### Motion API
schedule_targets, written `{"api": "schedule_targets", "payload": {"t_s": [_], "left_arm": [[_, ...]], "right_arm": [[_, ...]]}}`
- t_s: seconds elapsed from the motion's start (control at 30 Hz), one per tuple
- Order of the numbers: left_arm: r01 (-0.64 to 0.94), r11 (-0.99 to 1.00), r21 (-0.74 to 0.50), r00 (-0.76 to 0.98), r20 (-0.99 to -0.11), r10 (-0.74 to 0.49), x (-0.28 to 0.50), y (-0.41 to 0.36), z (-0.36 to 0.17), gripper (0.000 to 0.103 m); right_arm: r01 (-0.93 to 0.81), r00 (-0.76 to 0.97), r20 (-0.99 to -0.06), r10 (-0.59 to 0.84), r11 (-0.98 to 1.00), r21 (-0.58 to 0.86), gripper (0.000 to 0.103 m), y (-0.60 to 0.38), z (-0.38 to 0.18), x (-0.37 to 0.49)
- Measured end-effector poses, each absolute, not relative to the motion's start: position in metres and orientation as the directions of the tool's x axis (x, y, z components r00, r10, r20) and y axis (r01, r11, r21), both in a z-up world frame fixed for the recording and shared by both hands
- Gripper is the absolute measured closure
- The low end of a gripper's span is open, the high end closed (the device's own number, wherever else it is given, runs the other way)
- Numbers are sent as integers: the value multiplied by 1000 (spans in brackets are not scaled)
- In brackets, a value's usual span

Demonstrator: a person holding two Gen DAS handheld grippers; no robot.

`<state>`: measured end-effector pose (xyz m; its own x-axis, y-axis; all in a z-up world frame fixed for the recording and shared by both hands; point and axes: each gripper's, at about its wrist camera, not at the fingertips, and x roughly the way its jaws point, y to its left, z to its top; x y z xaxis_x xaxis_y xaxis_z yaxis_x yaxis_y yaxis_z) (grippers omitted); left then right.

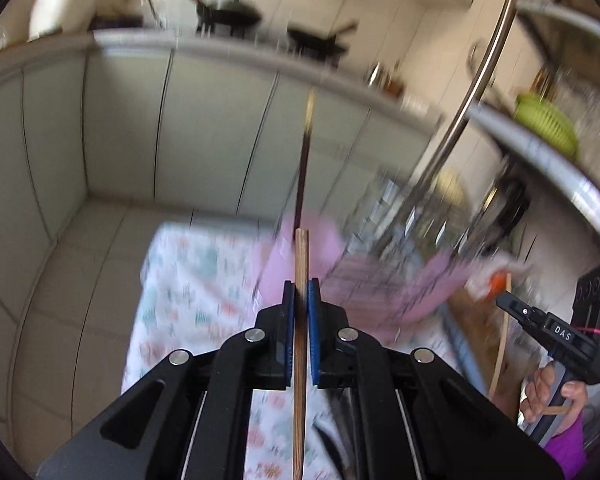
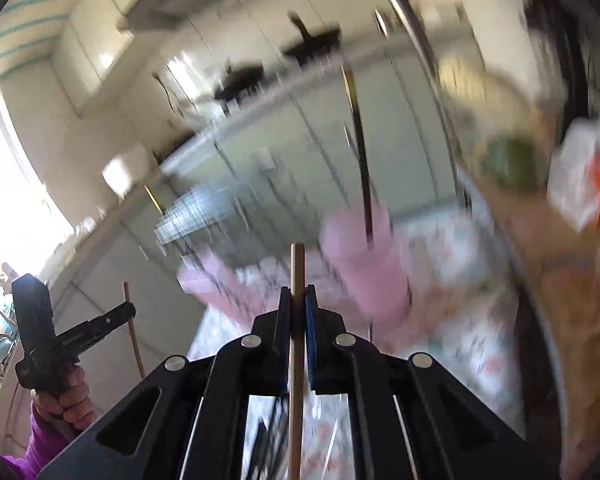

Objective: Organize utensils
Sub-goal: 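Lift the wooden chopstick upright above the rack with both grippers, then lower the wooden chopstick into the pink cup and open both grippers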

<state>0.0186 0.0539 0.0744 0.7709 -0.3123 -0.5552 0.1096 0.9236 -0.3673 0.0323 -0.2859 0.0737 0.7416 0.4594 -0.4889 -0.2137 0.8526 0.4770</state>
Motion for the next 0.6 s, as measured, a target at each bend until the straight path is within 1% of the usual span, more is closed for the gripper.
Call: {"api": "schedule_targets", "payload": {"t_s": [0.17, 0.23, 0.33, 0.4, 0.5, 0.6], "left_arm": [[119, 913, -391, 880, -383, -279, 23, 62, 128, 97], [114, 913, -392, 910, -328, -255, 30, 61, 148, 97], [114, 909, -400, 933, -270, -236, 42, 59, 168, 97], [113, 909, -402, 950, -224, -218, 51, 58, 180, 97], [99, 913, -397, 967, -179, -183, 65, 57, 186, 97], [86, 919, -385, 982, -124, -144, 75, 54, 196, 97]], "right_arm": [[-248, 878, -287, 383, 877, 412, 97, -301, 142, 26], [-244, 919, -207, 337, 895, 374, 97, -301, 163, 26], [-233, 953, -111, 281, 917, 323, 97, -303, 188, 31], [-216, 968, -59, 244, 931, 293, 97, -301, 201, 35], [-178, 983, 7, 182, 952, 250, 97, -301, 211, 45], [-148, 989, 38, 143, 960, 238, 97, -302, 210, 59]]}}
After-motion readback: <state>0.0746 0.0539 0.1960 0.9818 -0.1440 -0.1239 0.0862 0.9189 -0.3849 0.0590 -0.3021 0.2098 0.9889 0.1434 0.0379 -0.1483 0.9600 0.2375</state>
